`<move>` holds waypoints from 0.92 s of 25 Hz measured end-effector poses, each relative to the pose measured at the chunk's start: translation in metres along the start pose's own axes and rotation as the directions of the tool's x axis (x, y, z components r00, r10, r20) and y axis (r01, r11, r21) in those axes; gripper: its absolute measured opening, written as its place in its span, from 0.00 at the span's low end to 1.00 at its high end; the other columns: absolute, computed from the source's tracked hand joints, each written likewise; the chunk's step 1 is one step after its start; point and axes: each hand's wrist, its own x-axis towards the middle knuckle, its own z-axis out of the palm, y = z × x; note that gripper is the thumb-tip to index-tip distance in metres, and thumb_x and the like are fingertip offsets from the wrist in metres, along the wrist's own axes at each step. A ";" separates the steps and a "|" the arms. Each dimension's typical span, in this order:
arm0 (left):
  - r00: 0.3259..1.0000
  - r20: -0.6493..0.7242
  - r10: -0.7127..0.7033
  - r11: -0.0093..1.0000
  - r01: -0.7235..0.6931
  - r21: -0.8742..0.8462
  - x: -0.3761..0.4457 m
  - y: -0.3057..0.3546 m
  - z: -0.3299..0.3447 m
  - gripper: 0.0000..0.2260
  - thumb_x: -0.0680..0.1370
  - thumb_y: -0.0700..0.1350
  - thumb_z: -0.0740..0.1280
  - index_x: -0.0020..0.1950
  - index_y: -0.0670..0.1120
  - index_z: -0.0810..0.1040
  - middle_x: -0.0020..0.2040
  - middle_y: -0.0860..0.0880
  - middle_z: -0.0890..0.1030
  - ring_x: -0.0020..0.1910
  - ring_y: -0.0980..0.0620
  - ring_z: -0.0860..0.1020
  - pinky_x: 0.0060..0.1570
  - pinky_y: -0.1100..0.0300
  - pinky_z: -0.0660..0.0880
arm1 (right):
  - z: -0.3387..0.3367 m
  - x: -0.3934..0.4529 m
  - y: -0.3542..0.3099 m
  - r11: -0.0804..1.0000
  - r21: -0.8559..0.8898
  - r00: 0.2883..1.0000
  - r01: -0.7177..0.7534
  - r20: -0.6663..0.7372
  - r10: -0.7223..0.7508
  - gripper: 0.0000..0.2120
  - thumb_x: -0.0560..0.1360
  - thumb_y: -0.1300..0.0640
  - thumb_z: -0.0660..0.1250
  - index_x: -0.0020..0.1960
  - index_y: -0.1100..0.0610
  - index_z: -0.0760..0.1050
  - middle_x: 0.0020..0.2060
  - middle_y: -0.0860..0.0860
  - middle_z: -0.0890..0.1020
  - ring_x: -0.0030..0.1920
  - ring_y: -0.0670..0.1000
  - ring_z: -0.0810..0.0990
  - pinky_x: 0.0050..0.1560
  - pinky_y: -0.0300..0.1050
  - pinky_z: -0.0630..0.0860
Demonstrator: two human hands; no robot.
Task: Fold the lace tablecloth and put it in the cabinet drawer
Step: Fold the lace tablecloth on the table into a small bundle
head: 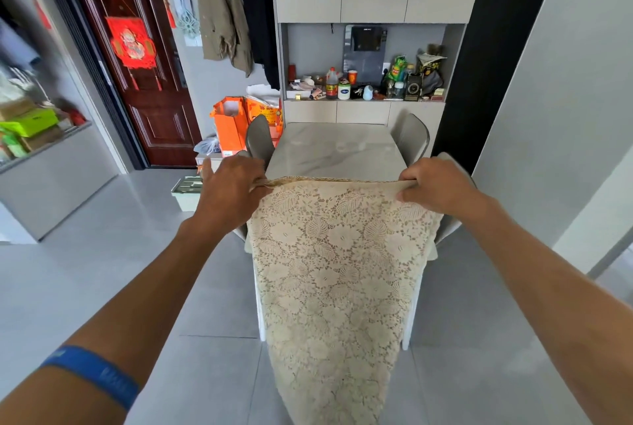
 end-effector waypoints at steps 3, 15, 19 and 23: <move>0.999 0.041 -0.010 0.998 0.008 0.055 -0.006 0.009 0.002 0.05 0.76 0.48 0.71 0.45 0.47 0.83 0.69 0.51 0.75 0.74 0.45 0.63 0.67 0.25 0.45 | -0.007 -0.008 0.004 0.997 0.077 0.995 -0.026 0.102 0.018 0.14 0.68 0.46 0.75 0.50 0.52 0.83 0.49 0.44 0.83 0.53 0.50 0.78 0.57 0.50 0.67; 0.971 0.240 0.015 0.990 0.020 -0.141 0.093 -0.009 0.025 0.07 0.75 0.50 0.72 0.37 0.54 0.78 0.77 0.53 0.64 0.79 0.46 0.50 0.68 0.27 0.41 | -0.042 0.069 0.061 0.847 0.520 0.925 -0.115 0.367 -0.099 0.06 0.64 0.51 0.80 0.35 0.44 0.83 0.60 0.35 0.76 0.64 0.43 0.73 0.63 0.48 0.66; 0.903 0.430 -0.017 0.997 0.047 -0.060 0.185 -0.014 0.080 0.09 0.76 0.49 0.69 0.38 0.53 0.72 0.61 0.51 0.75 0.74 0.42 0.60 0.69 0.28 0.46 | -0.004 0.170 0.089 0.920 0.318 0.936 -0.228 0.333 0.116 0.12 0.67 0.52 0.77 0.50 0.52 0.82 0.61 0.44 0.78 0.64 0.50 0.75 0.70 0.53 0.66; 0.974 0.163 -0.156 0.978 0.130 0.160 0.321 0.012 0.100 0.11 0.80 0.44 0.60 0.57 0.43 0.78 0.65 0.45 0.74 0.72 0.39 0.62 0.70 0.30 0.52 | -0.025 0.284 0.095 0.924 0.167 0.906 -0.345 -0.200 0.374 0.04 0.72 0.54 0.71 0.45 0.54 0.81 0.47 0.49 0.79 0.60 0.53 0.74 0.71 0.62 0.55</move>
